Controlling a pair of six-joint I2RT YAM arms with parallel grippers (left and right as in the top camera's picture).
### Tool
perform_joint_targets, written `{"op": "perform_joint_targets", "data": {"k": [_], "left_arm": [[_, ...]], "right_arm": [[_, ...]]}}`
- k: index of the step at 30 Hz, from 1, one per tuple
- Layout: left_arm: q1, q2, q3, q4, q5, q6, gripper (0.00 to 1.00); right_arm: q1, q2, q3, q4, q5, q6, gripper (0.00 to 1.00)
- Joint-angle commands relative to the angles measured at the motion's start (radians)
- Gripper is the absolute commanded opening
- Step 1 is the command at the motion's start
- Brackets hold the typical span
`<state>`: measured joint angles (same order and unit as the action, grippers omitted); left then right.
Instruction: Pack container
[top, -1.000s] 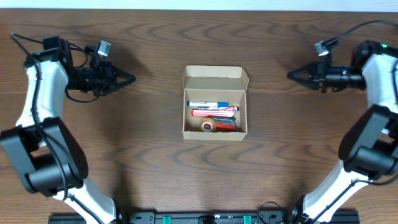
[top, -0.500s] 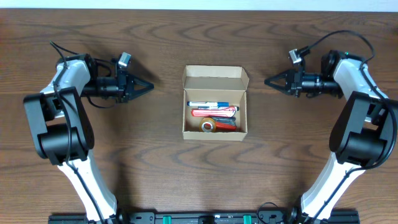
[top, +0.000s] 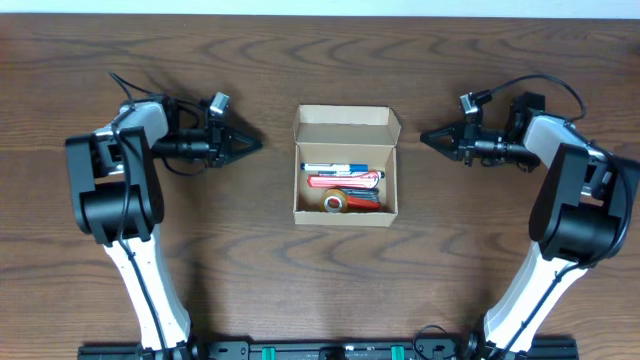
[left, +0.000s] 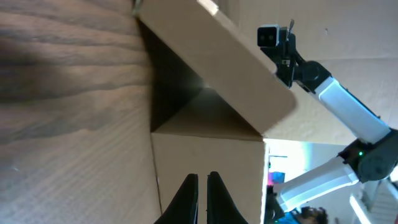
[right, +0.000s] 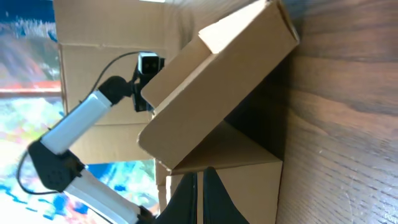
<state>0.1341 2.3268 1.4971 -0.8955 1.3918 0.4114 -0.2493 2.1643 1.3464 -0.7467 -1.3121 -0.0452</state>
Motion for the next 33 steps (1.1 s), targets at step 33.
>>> {"op": "perform_joint_targets", "data": {"k": [33], "left_arm": [[-0.11,0.036,0.002,0.567,0.042,-0.618,0.06]], "right_arm": [[0.1,0.192,-0.003,0.276,-0.114,0.296,0.01]]}}
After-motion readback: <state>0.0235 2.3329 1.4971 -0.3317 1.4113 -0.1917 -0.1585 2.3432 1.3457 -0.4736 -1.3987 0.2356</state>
